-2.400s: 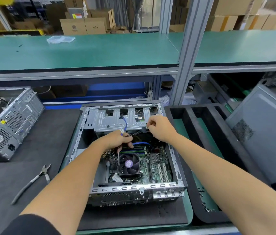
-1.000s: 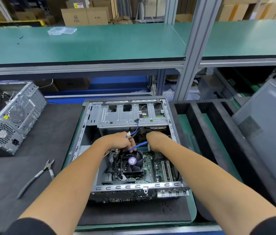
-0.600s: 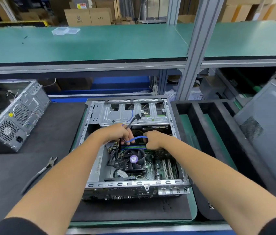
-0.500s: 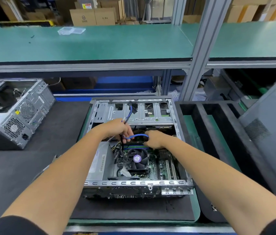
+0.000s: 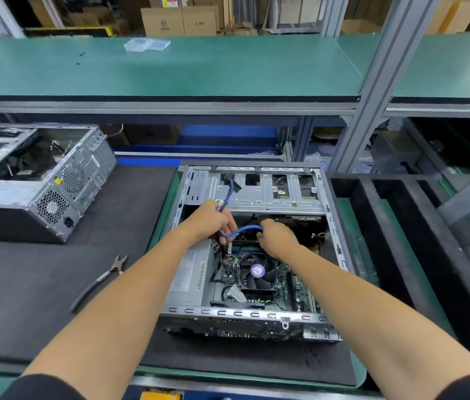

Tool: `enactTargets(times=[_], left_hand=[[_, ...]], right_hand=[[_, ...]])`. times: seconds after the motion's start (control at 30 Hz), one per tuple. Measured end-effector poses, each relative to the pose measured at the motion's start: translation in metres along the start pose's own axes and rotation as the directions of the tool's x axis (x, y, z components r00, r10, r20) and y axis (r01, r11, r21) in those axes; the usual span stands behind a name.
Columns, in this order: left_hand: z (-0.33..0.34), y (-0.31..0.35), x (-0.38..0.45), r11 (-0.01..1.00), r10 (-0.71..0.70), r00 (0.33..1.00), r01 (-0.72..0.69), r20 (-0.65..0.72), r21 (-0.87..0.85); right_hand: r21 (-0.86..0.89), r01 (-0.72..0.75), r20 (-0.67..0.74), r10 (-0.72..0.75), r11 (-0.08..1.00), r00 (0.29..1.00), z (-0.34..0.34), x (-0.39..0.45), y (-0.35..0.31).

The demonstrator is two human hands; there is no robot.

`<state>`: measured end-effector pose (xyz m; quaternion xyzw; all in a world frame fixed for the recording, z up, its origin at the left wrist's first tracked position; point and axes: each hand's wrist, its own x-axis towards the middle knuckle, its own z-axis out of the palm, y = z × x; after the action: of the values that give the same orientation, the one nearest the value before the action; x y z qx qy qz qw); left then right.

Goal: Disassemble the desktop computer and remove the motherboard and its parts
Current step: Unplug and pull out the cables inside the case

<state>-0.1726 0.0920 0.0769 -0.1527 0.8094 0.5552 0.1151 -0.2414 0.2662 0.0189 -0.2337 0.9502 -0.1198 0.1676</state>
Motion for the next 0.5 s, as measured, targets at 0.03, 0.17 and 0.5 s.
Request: enactTargets(times=[0.03, 0.17, 0.5], left_hand=[[-0.001, 0.003, 0.000, 0.999, -0.002, 0.999, 0.004, 0.047, -0.040], [0.000, 0.014, 0.000, 0.991, 0.018, 0.978, 0.011, 0.210, -0.135], [0.005, 0.019, -0.008, 0.959, 0.046, 0.923, 0.066, 0.381, -0.276]], right_hand=[[0.013, -0.007, -0.031, 0.007, 1.000, 0.999, 0.002, 0.000, 0.000], [0.056, -0.043, -0.066, 0.047, 0.997, 0.997, 0.006, -0.001, 0.001], [0.197, -0.086, -0.097, 0.107, 0.977, 0.990, 0.009, -0.004, -0.004]])
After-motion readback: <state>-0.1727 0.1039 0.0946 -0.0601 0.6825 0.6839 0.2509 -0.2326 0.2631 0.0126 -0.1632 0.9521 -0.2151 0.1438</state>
